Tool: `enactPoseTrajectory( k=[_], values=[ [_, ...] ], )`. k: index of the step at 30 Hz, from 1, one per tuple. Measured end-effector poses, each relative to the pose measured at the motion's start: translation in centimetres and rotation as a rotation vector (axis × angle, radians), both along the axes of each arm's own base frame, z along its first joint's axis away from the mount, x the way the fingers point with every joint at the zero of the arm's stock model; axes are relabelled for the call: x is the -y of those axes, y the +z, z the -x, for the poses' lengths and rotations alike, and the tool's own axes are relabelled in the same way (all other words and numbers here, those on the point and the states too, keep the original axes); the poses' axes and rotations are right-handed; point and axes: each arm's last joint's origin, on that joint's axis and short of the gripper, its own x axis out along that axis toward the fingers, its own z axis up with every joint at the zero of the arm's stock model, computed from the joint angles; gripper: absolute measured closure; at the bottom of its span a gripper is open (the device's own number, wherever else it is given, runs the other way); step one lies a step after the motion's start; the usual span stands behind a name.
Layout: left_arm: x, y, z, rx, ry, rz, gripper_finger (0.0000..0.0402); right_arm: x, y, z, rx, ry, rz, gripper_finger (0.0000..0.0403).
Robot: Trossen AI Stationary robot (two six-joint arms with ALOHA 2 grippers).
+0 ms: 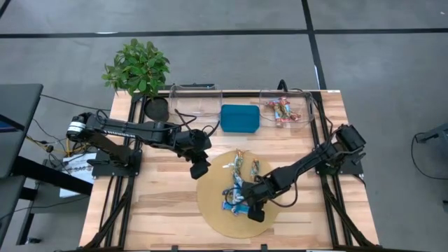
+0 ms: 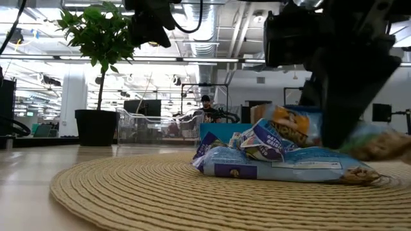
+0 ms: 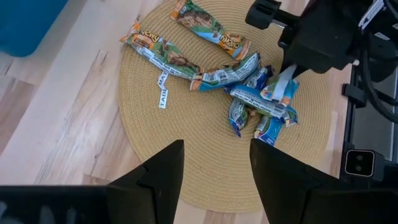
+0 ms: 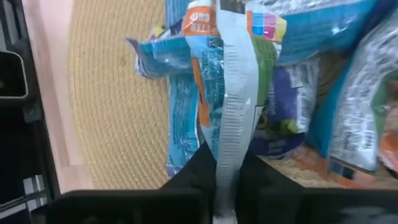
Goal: Pick and place Granola Bars by type
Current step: Put the orange granola bar into the blue bin
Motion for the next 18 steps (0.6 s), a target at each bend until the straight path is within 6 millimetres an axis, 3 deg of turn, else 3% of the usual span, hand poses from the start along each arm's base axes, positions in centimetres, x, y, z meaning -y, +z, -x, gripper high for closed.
enactPoseTrajectory(
  k=[6,9,13,18],
  values=[
    [0.0,0.0,0.0,0.003,0.000,0.000,0.0226,0.9,1.5,0.1,0.021,-0.037,-0.024,0.0383],
    [0.0,0.1,-0.2,0.021,0.000,0.002,0.0226,1.9,3.4,0.0,0.077,-0.074,-0.051,0.0370],
    [0.0,0.5,-0.6,0.082,0.001,0.005,0.0226,4.3,6.4,0.0,0.188,-0.166,-0.045,0.0371],
    [-0.2,1.3,-1.4,0.196,0.067,-0.054,0.0226,8.9,10.7,0.6,0.358,-0.337,0.013,0.0389]
  ],
)
